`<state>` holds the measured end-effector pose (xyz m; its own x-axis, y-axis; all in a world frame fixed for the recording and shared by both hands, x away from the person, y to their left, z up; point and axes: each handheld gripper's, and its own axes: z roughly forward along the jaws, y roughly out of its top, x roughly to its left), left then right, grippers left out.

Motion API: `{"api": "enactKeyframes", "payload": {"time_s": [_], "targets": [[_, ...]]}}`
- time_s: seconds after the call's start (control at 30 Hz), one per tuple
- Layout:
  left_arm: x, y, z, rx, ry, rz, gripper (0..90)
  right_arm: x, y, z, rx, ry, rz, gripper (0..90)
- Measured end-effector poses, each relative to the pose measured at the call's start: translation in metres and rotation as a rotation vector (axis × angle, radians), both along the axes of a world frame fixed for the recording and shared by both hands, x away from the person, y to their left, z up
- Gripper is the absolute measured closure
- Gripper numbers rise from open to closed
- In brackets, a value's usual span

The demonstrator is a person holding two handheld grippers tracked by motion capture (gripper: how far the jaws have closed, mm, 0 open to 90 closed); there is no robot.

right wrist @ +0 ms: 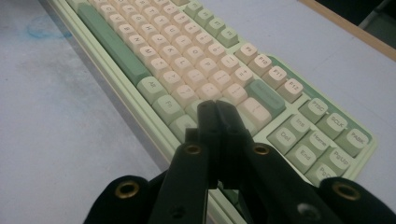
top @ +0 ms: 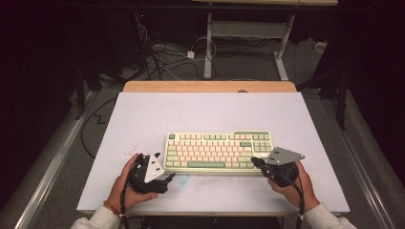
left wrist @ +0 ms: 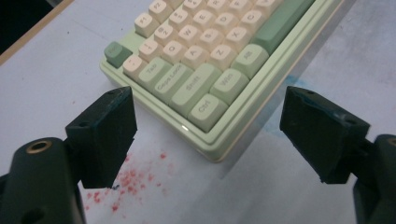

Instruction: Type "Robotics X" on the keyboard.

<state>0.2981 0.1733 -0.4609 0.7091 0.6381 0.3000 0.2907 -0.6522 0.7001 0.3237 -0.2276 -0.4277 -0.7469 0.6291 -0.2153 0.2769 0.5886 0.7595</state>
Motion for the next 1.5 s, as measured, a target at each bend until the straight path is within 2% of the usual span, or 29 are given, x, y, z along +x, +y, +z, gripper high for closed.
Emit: {"api": "enactKeyframes", "payload": {"time_s": [0.53, 0.83, 1.07, 1.13, 1.27, 1.33, 1.43, 1.5], "targets": [[-0.003, 0.008, -0.005, 0.006, 0.032, 0.008, 17.3, 0.032, 0.023, -0.013, -0.046, 0.049, 0.005, 89.9], [-0.003, 0.007, -0.005, 0.011, 0.039, -0.002, 17.3, 0.034, 0.026, -0.021, -0.067, 0.067, 0.002, 89.9], [-0.003, 0.007, -0.004, 0.009, 0.035, 0.004, 17.3, 0.036, 0.024, -0.023, -0.065, 0.067, -0.003, 89.9], [-0.003, 0.007, -0.001, -0.007, 0.036, 0.011, 18.3, 0.037, 0.025, -0.025, -0.076, 0.072, -0.002, 89.9], [-0.003, 0.009, 0.008, -0.074, 0.035, 0.031, 25.5, 0.037, 0.023, -0.027, -0.058, 0.073, -0.01, 89.9], [-0.002, 0.011, 0.014, -0.105, 0.034, 0.044, 33.7, 0.036, 0.023, -0.027, -0.06, 0.069, -0.012, 89.9], [0.001, 0.013, 0.018, -0.119, 0.049, 0.053, 41.8, 0.036, 0.024, -0.027, -0.06, 0.067, -0.013, 89.9], [0.004, 0.014, 0.02, -0.117, 0.071, 0.046, 55.2, 0.035, 0.023, -0.027, -0.061, 0.064, -0.012, 89.9]]}}
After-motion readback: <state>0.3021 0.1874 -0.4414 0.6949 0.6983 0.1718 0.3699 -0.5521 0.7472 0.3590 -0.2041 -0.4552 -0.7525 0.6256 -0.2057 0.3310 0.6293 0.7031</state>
